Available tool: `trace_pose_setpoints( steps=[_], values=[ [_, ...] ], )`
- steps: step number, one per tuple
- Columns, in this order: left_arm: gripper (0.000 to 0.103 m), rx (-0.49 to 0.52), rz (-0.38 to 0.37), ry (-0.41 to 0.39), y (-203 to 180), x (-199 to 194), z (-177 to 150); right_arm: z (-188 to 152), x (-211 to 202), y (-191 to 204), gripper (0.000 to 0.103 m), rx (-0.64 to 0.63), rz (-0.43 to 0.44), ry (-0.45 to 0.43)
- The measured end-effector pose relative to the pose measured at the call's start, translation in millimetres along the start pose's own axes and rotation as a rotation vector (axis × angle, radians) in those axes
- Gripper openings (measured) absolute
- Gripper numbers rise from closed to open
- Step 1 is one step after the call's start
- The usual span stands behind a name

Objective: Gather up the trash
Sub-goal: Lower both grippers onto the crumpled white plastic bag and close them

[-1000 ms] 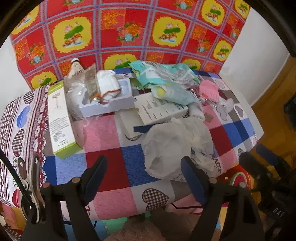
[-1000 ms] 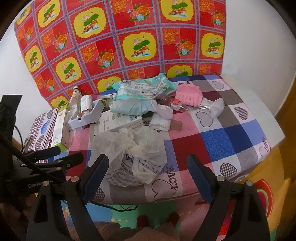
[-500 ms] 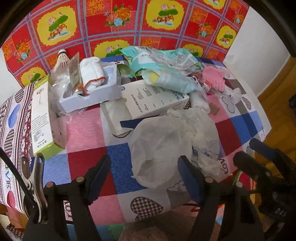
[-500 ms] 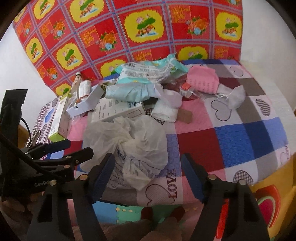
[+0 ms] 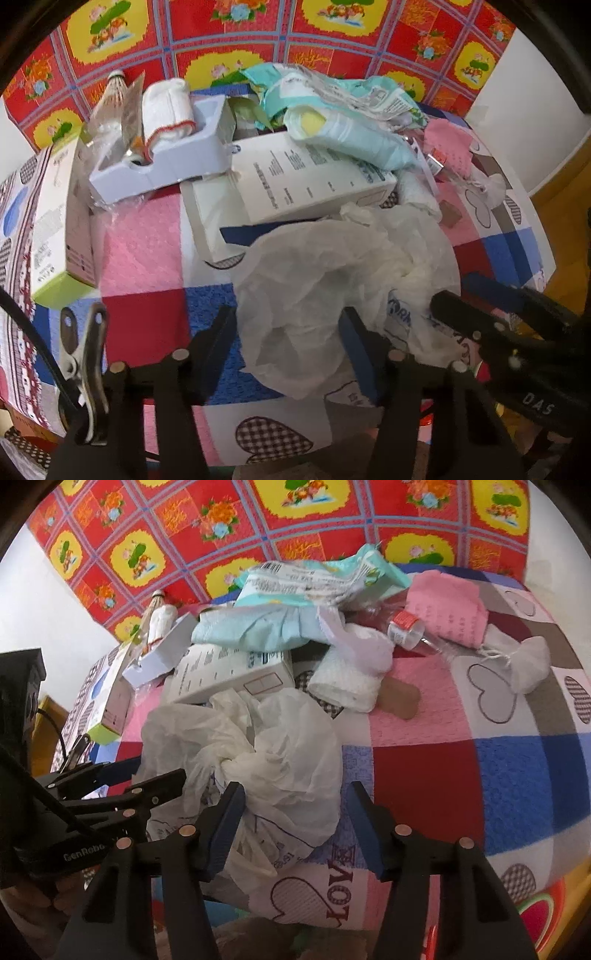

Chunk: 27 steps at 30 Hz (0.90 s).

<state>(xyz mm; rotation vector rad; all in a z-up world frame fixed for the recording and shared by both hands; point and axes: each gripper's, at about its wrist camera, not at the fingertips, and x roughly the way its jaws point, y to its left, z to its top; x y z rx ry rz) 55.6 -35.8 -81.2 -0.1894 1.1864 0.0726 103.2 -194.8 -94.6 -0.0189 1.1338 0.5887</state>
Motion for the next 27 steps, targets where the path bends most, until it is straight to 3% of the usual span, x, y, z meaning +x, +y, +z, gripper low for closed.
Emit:
trace_pose_setpoints(
  steps=[9,23,27],
  values=[
    [0.062,-0.091,0.007,0.012,5.5,11.1,-0.7,4.9,10.2,-0.1,0.059,-0.061,0.036,0.022],
    [0.069,-0.117,0.032,-0.017,1.4,13.4,-2.4,4.3,7.9,-10.5,0.060,-0.072,0.127,0.018],
    [0.075,-0.140,0.014,-0.030,2.5,13.3,-2.3,3.2,7.1,-10.6,0.060,-0.089,0.140,0.012]
  ],
)
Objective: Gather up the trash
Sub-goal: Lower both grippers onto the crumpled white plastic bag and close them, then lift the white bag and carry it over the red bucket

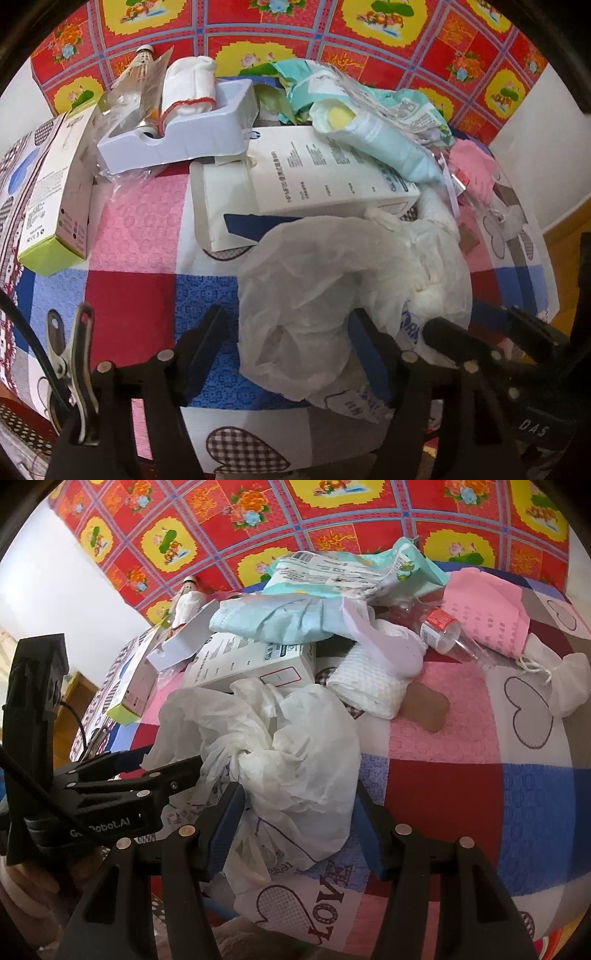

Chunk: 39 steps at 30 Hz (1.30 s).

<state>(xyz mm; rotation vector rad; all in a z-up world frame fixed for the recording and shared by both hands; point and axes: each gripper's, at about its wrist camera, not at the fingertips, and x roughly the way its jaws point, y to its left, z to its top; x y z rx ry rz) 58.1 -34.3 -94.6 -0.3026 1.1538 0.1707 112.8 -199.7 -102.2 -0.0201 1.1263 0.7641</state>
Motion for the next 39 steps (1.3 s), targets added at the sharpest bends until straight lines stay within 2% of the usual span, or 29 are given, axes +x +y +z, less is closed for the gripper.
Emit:
trace_pose_setpoints(
  steps=[5,8,10,11,14,15,18,21,28,39],
  values=[
    [0.079,0.002,0.015,-0.020,-3.8,1.1,-0.4,0.6,-0.6,-1.4,0.060,0.020,0.015,-0.001],
    [0.079,-0.004,0.016,0.003,-3.0,1.5,2.8,1.9,-1.7,-7.0,0.058,0.072,0.034,0.000],
    [0.079,-0.013,0.018,0.041,-1.1,1.6,5.9,1.7,-1.8,-10.8,0.044,0.097,0.034,0.003],
    [0.076,-0.016,0.013,0.049,0.0,1.0,6.7,0.7,-1.4,-11.3,0.034,0.105,0.037,0.012],
    [0.059,0.002,-0.012,0.044,0.5,-3.0,5.4,-1.7,-5.6,-5.9,0.017,0.088,0.026,-0.002],
    [0.053,0.015,-0.015,0.040,-0.5,-4.6,4.3,-2.1,-7.8,-1.9,0.015,0.076,0.018,-0.010],
    [0.038,0.083,-0.028,0.015,-7.7,-12.6,-0.8,-2.5,-14.7,5.6,0.012,0.066,0.011,-0.037],
    [0.029,0.141,-0.047,0.011,-13.3,-18.4,-3.7,-3.5,-23.2,9.9,0.012,0.072,0.002,-0.062],
    [0.025,0.156,-0.126,-0.003,-9.1,-35.4,-4.8,-8.5,-53.0,17.2,0.011,0.090,-0.036,-0.156],
    [0.025,0.314,-0.180,-0.057,-34.7,-57.1,-1.4,-35.1,-90.7,12.3,0.011,0.193,-0.142,-0.271]
  ],
)
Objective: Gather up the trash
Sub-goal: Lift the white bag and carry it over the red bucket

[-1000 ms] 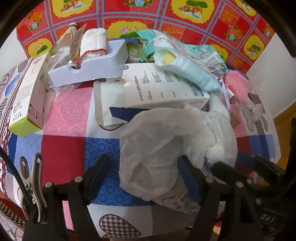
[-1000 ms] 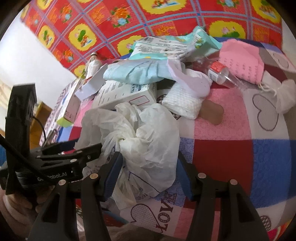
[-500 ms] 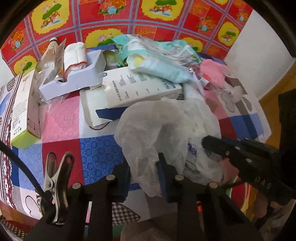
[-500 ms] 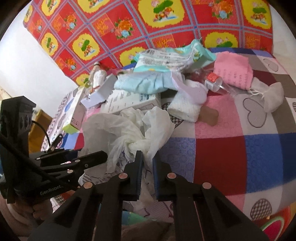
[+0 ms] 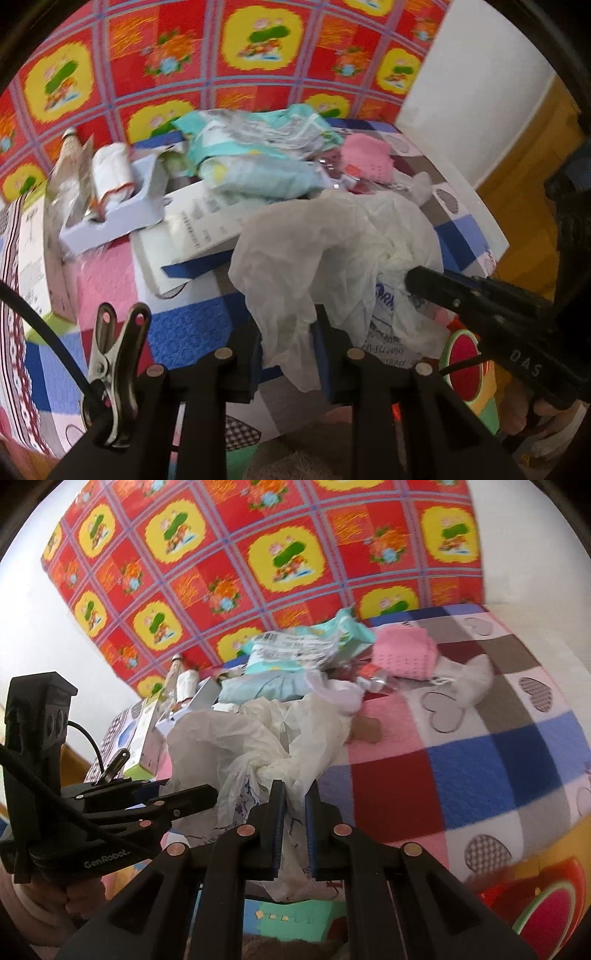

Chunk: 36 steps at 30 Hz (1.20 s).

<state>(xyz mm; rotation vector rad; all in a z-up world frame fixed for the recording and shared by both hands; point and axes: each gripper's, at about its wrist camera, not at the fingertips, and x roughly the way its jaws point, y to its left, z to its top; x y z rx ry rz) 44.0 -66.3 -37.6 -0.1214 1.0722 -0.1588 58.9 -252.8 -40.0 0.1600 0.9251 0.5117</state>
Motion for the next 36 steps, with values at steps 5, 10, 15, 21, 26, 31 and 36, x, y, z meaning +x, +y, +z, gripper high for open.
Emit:
trace_pose_setpoints(
  steps=[5,10,15,21,26,31,36],
  values=[
    [0.025,0.081,-0.037,-0.003,-19.2,1.0,2.8,-9.6,-22.3,-12.4,0.011,0.055,-0.058,-0.048],
    [0.025,0.166,-0.080,-0.005,-41.9,3.2,5.0,-21.1,-40.9,-26.9,0.011,0.115,-0.118,-0.079],
    [0.025,0.264,-0.122,0.005,-72.8,8.5,2.8,-34.8,-62.2,-44.3,0.011,0.174,-0.183,-0.110],
    [0.025,0.363,-0.179,0.021,-111.4,15.2,0.4,-52.8,-87.5,-68.7,0.011,0.251,-0.252,-0.138],
    [0.025,0.441,-0.221,0.043,-147.4,22.0,-3.3,-72.2,-109.6,-93.2,0.011,0.312,-0.311,-0.150],
    [0.025,0.516,-0.255,0.068,-188.9,31.0,-11.1,-95.4,-135.4,-124.5,0.011,0.388,-0.360,-0.159],
    [0.025,0.606,-0.282,0.096,-238.7,43.4,-25.9,-115.5,-157.9,-155.9,0.011,0.446,-0.403,-0.159]
  ],
)
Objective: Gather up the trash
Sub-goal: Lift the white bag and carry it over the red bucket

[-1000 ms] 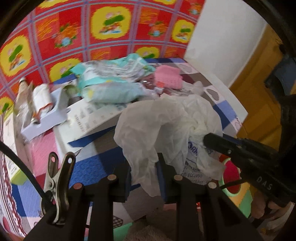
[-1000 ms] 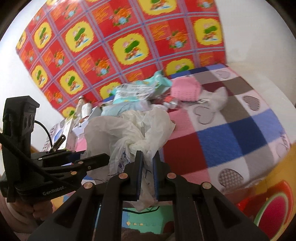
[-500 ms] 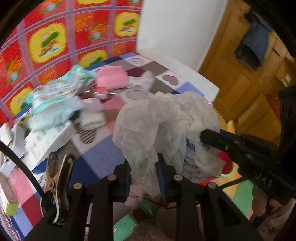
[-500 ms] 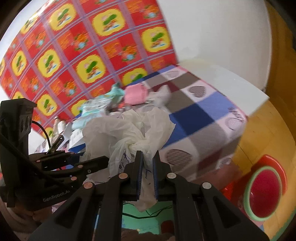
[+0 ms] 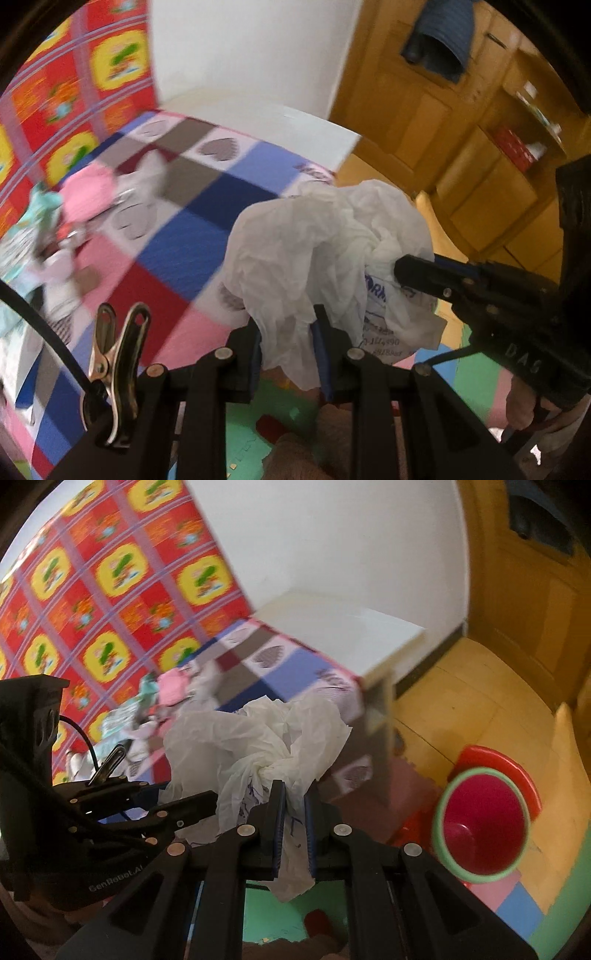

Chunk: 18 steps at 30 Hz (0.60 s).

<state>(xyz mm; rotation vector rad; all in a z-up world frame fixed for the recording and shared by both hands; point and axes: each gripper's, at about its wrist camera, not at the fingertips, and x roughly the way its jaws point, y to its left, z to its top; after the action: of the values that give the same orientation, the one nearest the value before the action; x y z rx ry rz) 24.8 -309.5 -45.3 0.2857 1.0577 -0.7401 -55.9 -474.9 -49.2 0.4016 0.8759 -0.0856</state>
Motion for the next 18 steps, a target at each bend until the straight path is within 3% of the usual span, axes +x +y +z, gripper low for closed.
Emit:
trace_pose_setpoints(
  steps=[18],
  values=[
    [0.025,0.172,-0.127,0.103,-123.0,100.7,35.9,-30.9,-9.2,-148.9,0.011,0.193,-0.148,0.034]
  ],
)
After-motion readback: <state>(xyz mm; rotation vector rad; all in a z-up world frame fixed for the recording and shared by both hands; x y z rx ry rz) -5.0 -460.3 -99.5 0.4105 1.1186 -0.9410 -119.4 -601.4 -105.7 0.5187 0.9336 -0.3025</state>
